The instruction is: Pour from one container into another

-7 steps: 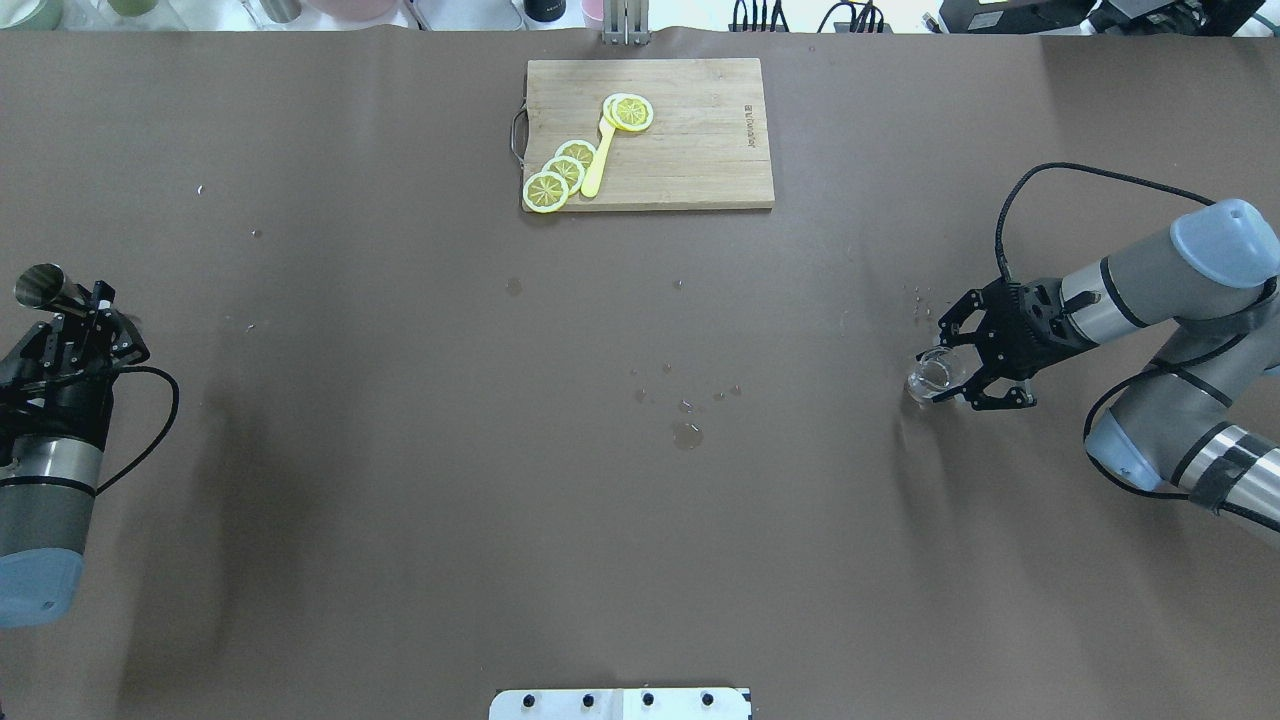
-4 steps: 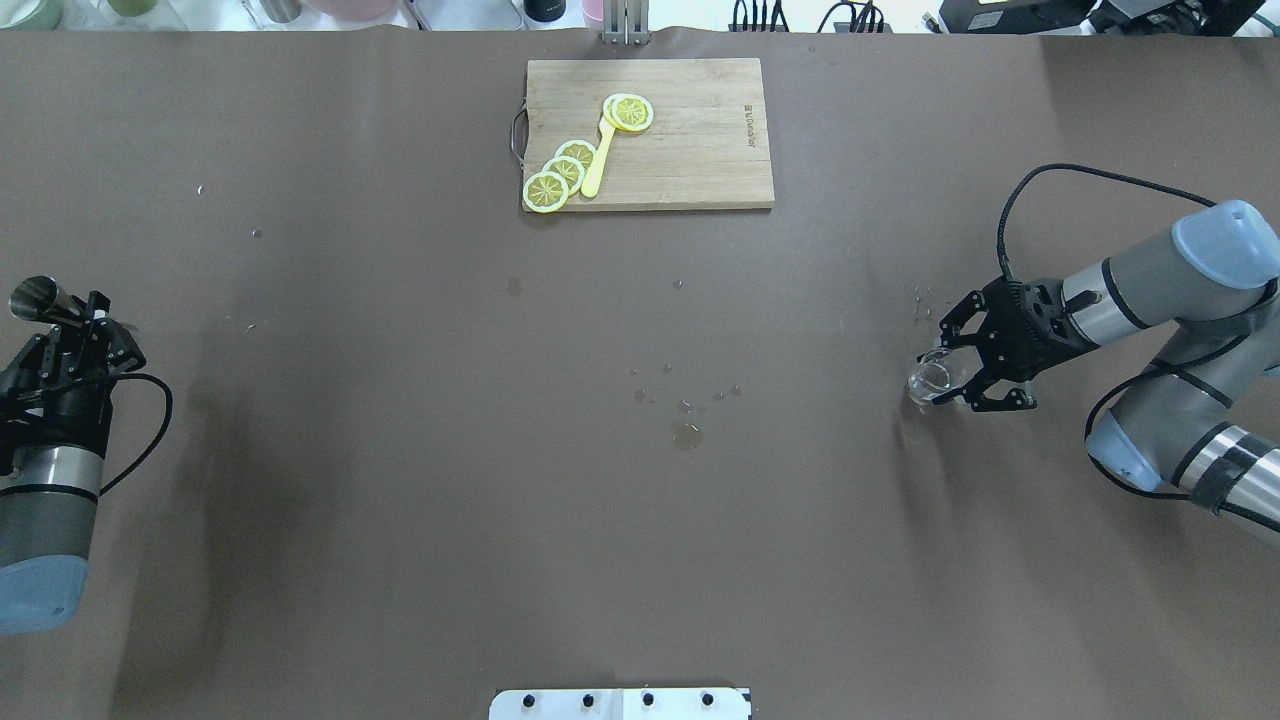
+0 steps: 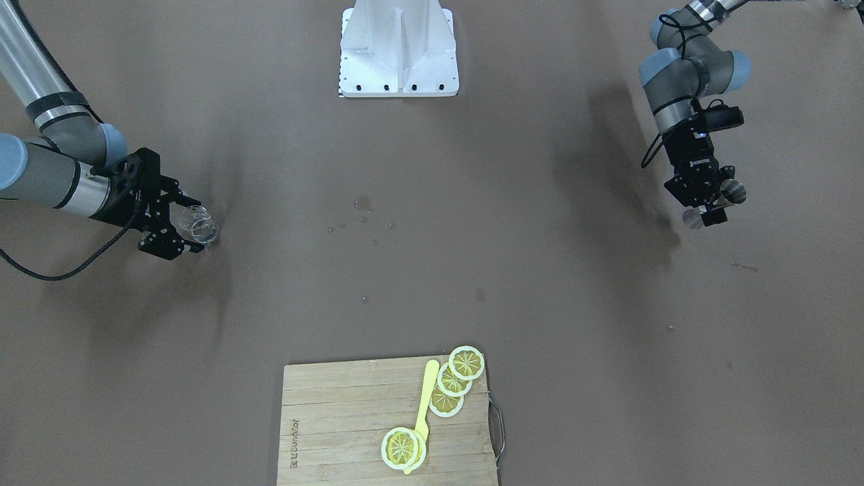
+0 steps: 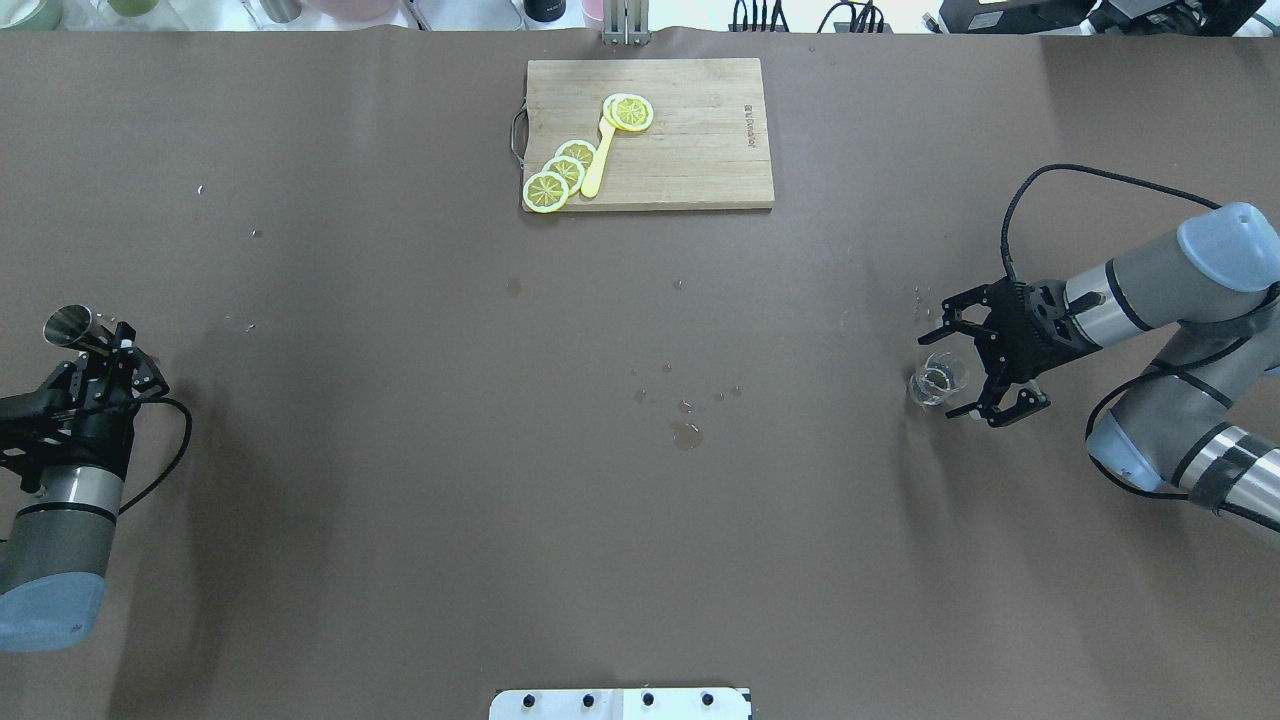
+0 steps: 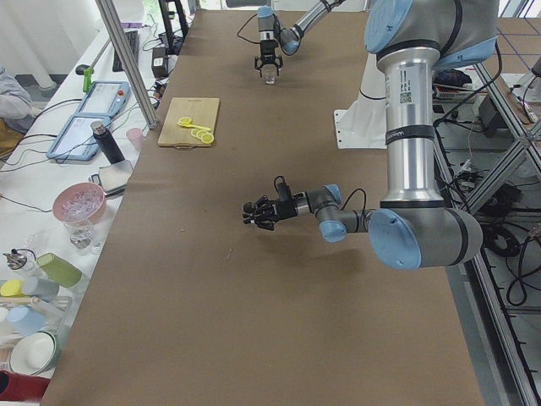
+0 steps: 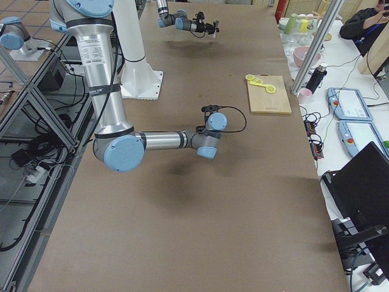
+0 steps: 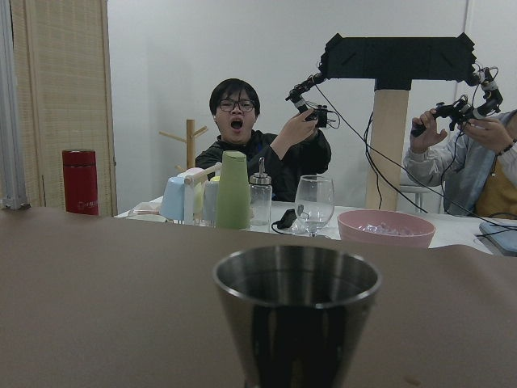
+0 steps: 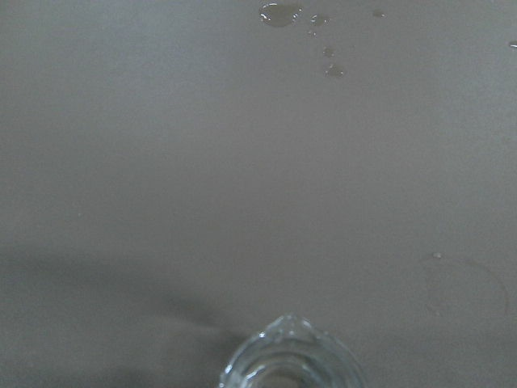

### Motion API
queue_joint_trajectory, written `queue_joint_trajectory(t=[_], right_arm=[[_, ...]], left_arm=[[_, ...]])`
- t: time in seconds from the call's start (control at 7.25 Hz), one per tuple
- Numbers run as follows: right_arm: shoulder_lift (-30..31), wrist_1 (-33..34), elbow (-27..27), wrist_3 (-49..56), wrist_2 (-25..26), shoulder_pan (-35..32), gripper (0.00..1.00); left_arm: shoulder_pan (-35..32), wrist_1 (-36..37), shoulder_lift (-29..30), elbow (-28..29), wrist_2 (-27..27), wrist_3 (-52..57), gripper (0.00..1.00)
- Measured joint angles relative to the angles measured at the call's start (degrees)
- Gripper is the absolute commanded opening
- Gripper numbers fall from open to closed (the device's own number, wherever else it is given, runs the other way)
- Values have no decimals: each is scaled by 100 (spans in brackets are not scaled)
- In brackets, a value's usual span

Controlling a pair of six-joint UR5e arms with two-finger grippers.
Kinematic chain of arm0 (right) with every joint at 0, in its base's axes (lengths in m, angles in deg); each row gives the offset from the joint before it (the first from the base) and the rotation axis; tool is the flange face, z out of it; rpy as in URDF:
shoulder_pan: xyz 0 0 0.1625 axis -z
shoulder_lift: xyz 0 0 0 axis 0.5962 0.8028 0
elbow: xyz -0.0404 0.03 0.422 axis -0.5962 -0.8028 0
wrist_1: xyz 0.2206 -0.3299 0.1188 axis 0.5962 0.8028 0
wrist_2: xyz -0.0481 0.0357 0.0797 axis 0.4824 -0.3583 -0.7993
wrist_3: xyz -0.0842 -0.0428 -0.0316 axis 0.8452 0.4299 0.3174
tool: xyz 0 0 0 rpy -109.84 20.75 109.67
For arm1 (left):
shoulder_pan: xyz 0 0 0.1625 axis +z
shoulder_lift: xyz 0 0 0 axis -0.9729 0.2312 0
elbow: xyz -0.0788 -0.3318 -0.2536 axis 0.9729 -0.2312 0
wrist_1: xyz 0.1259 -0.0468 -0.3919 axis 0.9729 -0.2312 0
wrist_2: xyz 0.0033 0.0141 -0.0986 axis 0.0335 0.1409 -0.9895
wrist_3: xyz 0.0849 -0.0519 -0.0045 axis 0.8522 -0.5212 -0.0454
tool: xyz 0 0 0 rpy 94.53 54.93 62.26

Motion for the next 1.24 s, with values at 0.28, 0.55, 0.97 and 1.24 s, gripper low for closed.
queue_joint_trajectory(t=[0.28, 0.55, 0.97, 1.24], right_arm=[[-1, -95, -2, -40, -104, -9, 100], [-4, -307, 19, -286, -211, -16, 100], [-76, -822, 93, -1015, -216, -18, 100], [-191, -1281, 127, -1581, -140, -41, 100]], left_arm=[[73, 147, 12, 56, -11, -25, 0], [76, 175, 33, 90, -8, -33, 14], [101, 181, 62, 146, -8, -35, 48], [141, 181, 72, 168, -6, -33, 99]])
